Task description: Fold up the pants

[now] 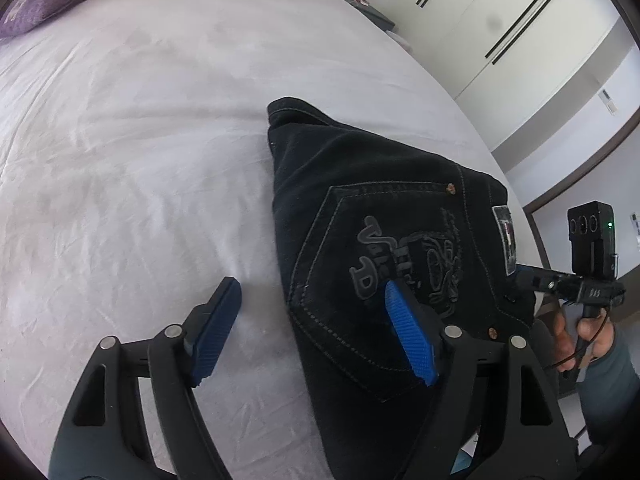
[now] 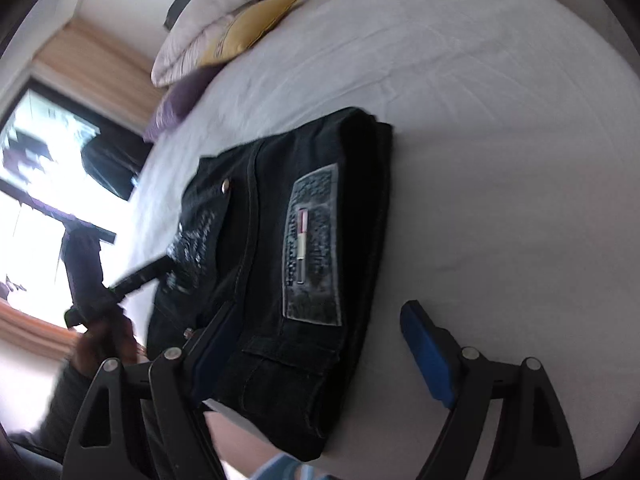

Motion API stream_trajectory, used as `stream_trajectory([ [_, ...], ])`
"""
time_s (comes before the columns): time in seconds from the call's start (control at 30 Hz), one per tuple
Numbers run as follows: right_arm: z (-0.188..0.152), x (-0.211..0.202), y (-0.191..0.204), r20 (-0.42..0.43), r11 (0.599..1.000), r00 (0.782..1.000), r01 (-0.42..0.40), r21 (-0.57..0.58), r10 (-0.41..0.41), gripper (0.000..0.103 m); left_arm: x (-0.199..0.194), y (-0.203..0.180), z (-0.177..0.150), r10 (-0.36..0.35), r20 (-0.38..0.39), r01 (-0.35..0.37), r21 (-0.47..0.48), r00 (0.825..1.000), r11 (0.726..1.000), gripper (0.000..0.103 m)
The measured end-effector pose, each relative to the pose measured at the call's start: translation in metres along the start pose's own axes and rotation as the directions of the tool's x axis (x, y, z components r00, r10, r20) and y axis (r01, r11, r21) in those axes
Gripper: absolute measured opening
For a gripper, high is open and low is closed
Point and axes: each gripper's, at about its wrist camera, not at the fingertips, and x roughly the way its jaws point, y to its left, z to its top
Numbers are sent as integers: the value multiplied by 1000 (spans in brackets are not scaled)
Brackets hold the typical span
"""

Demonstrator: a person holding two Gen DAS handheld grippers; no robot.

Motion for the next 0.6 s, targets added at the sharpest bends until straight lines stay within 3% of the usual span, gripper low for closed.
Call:
stream_trajectory([
  [0.27, 3, 11, 6, -26, 999, 999, -43, 12, 43, 85, 16, -17, 9, -34, -49, 36, 32, 998, 999, 73],
  [0.37, 6, 13, 5, -31, 997, 998, -62, 35, 63, 85, 25, -24, 11, -16, -80, 21, 50, 997, 999, 74],
  [0.6, 13, 20, 1, -33, 991, 993, -106, 82, 109, 85, 31, -30, 15, -22, -87, 27, 51, 996, 998, 73],
])
